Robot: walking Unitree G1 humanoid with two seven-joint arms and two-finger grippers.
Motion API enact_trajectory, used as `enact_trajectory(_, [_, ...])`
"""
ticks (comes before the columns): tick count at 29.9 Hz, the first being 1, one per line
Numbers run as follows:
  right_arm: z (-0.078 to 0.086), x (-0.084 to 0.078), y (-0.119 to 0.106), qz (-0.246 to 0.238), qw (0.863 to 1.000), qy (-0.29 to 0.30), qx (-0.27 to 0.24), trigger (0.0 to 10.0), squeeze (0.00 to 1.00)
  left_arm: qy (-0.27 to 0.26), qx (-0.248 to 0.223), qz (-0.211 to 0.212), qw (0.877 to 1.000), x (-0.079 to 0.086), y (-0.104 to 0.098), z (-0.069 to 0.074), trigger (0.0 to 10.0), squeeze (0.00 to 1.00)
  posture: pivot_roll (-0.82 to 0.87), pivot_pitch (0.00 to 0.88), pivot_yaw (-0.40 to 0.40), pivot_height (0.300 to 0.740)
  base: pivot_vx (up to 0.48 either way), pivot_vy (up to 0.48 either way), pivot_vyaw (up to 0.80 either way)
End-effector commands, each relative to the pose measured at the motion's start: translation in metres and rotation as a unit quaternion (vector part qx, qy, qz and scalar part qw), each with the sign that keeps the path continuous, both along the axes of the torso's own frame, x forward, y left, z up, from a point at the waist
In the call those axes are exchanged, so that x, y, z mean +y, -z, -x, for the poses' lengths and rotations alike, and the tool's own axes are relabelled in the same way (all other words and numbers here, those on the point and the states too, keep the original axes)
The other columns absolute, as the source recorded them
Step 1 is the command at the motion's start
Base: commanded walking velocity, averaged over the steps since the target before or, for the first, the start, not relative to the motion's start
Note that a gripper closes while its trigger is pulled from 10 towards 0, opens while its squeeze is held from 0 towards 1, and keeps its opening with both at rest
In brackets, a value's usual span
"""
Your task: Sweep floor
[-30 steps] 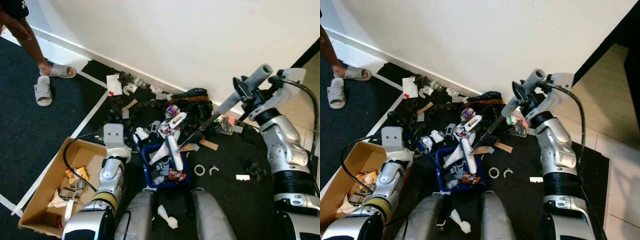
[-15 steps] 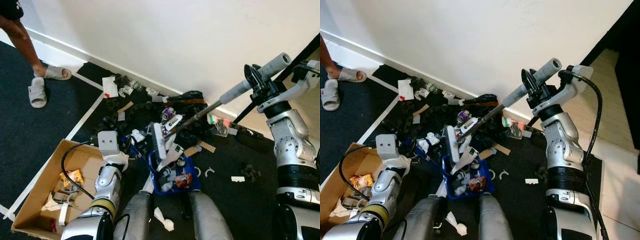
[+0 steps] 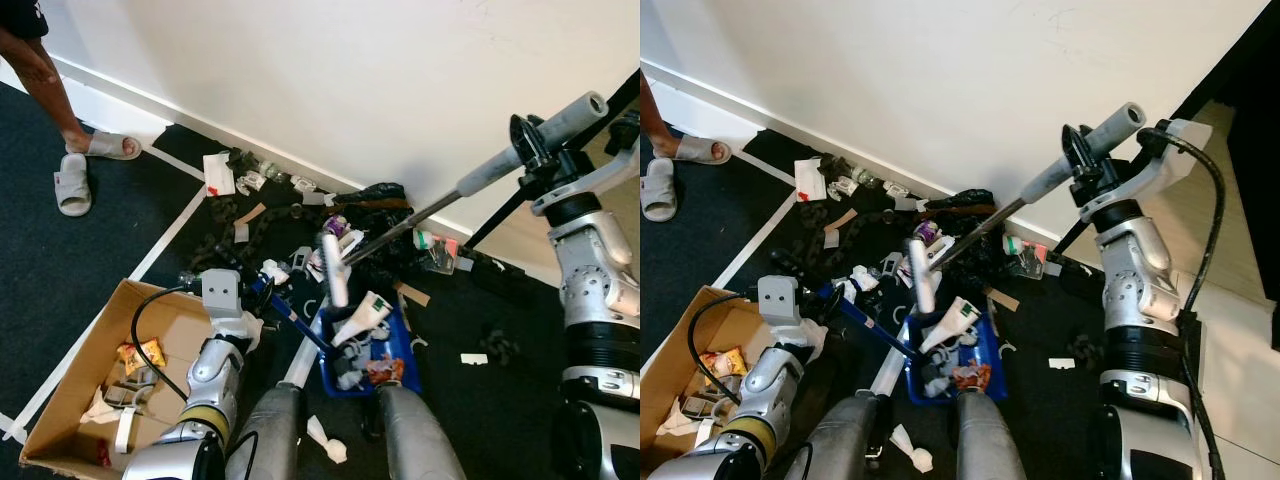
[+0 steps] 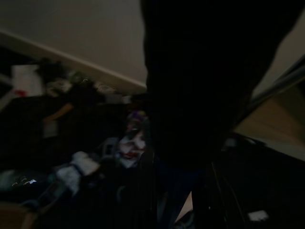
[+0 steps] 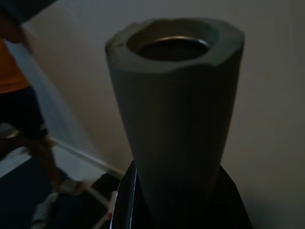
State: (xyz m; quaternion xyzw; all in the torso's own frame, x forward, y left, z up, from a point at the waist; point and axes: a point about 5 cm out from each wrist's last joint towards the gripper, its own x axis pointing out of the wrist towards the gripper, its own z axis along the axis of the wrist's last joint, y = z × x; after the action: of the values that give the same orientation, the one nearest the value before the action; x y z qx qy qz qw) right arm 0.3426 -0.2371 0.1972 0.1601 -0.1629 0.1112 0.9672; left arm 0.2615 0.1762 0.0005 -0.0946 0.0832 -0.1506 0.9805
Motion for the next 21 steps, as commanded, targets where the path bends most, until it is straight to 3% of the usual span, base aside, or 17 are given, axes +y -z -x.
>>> enact_trajectory(1, [0.001,-0.014,-0.008,-0.002,0.999,0.036,-0.022,10.0,0.0,0.021,-0.014,0.012,1.0,0.005,-0.003,0.002,10.0,0.0,0.04,0.152,-0.099,0.74,0.0,0.0,0.0])
enact_trajectory(10, [-0.002,-0.015,-0.003,0.02,0.998,0.059,-0.014,10.0,0.0,0.019,-0.025,0.014,0.999,0.014,-0.007,0.001,10.0,0.0,0.05,0.145,-0.095,0.74,0.0,0.0,0.0])
enact_trajectory(19, [-0.003,-0.025,0.01,0.058,0.992,0.11,0.015,10.0,0.0,-0.039,-0.025,0.009,0.999,0.036,-0.01,0.001,10.0,0.0,0.07,0.133,-0.09,0.74,0.0,0.0,0.0])
enact_trajectory(21, [-0.002,-0.03,0.012,0.062,0.99,0.122,0.022,10.0,0.0,-0.066,-0.022,0.005,0.998,0.048,-0.011,0.002,10.0,0.0,0.07,0.13,-0.089,0.74,0.0,0.0,0.0])
